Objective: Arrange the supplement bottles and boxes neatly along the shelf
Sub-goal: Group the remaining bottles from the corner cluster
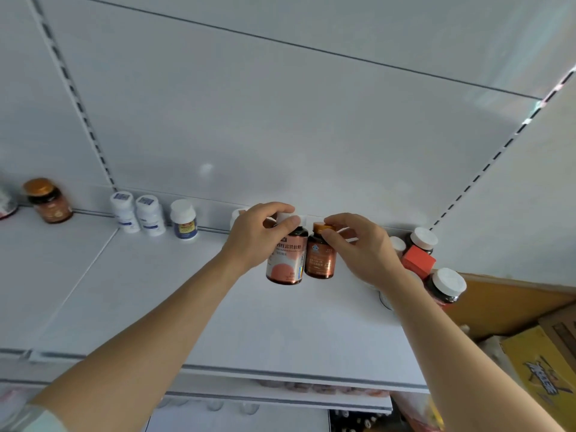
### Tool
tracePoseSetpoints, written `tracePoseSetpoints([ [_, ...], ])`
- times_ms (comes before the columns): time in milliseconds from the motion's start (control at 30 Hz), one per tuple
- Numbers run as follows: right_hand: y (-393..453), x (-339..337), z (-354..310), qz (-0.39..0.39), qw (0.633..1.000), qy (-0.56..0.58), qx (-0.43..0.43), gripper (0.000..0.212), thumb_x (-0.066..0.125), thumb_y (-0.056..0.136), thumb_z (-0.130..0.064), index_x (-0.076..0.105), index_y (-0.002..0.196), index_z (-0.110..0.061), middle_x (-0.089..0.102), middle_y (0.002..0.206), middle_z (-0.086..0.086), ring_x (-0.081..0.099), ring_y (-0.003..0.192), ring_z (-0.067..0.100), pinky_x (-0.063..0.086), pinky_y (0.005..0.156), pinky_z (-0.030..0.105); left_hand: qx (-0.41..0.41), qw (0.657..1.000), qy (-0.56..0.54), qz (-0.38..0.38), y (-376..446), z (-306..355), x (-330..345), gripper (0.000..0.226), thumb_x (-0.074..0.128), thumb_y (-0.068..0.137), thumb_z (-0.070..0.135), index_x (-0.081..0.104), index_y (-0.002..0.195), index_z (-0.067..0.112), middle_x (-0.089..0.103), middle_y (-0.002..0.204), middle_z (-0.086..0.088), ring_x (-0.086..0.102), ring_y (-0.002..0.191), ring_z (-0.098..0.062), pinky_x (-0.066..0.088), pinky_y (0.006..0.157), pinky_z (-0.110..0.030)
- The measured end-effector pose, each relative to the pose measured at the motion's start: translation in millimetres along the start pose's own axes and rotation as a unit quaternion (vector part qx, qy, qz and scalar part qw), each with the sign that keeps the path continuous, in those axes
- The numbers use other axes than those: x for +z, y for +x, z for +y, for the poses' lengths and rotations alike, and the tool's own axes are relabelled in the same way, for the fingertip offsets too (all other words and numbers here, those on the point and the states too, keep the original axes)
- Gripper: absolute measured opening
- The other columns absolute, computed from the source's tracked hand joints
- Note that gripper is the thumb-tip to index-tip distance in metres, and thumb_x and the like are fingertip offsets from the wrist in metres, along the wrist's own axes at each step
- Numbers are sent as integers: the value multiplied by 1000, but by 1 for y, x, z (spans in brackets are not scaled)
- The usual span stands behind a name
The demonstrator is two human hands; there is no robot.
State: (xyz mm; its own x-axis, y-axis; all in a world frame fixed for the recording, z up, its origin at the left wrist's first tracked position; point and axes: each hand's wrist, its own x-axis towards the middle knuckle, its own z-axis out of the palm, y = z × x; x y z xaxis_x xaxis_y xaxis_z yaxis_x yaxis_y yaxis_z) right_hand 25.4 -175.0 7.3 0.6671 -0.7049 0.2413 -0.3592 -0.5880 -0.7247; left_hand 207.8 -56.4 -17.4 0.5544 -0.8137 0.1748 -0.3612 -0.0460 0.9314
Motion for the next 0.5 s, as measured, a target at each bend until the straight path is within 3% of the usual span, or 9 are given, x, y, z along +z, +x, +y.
tracePoseSetpoints([
  [500, -27, 72, -66, -103, 987, 104, -72, 15, 71, 88, -28, 71, 102, -26, 67, 101, -9, 61, 83, -2, 45, 70, 7, -110, 982, 25, 154, -99, -4, -84, 28, 72, 83, 44, 70, 110, 35, 71, 103, 15, 64, 98, -1, 53, 94, -36],
])
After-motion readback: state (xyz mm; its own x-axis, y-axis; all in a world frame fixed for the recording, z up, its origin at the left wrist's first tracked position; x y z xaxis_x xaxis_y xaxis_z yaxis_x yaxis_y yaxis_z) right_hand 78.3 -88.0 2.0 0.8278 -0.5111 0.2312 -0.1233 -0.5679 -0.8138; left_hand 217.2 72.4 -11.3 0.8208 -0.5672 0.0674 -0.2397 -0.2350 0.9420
